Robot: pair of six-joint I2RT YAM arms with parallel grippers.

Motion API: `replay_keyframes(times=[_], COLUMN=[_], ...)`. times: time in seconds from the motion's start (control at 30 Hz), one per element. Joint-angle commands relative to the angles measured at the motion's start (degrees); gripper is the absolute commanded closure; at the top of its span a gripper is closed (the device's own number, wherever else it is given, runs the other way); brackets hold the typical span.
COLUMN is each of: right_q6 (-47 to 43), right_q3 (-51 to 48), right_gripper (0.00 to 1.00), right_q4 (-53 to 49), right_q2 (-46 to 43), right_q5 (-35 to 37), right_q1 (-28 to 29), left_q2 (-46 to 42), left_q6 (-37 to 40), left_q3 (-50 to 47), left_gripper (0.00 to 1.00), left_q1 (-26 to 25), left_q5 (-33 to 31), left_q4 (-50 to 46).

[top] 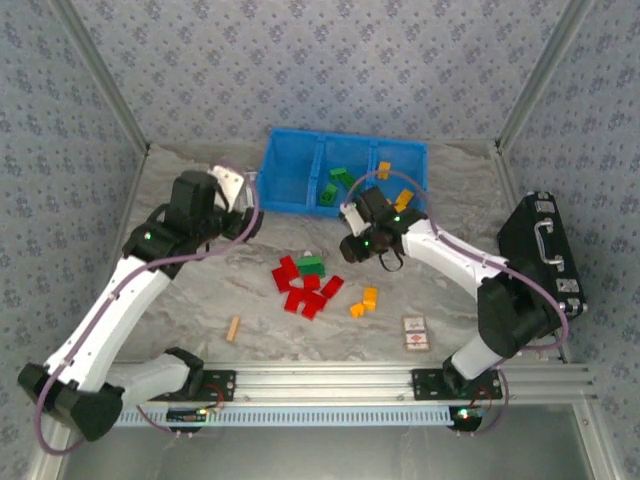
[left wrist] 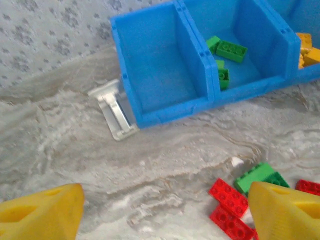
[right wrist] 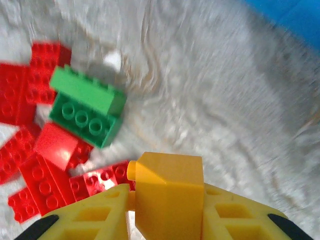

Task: Sort the legos into containers by color

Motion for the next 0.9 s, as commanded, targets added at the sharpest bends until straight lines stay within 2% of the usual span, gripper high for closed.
replay_keyframes(times=[0.0,0.13,0.27,0.6,0.73,0.77,0.87], right_q6=[-1.7,-1.6,-0.1,4.0,3.7,3.7,3.4], right_q3=[5.3,10.9,14.6,23.9,26.6,26.9,27.8], right_gripper=[0.67,0.67,0.67,0.67,0.6,0.58,0.55], right_q4=[-1.7,-0.9,1.0,2.3,1.3,1.5,1.7], right_q2=[1.9,6.0,9.4,19.9,23.6,24.3,25.7], right_q5=[2.7,4.7,7.5,9.6,10.9,10.5,9.5], right_q1=[-3.2,-6.7,-10.1,-17.3,-18.3,-18.6,-19.3], left_q2=[-3.6,-5.9,-4.4,0.7,1.5,1.4,0.3], left_q6=[3.0,3.4,4.4,6.5,6.4,6.2,4.1], left_q3=[-5.5,-10.1,-10.9,-12.1,-12.1,-12.4,-15.6], left_gripper=[0.11,0.07,0.06,0.05,0.04,0.0,0.0], left_q1=[0.4,0.7,0.8,0.8,0.8,0.8,-0.3], left_q5=[5.3,8.3,12.2,14.4,15.1,15.5,19.4], left_q4=[3.8,5.1,4.3,7.8,8.0,8.5,13.9])
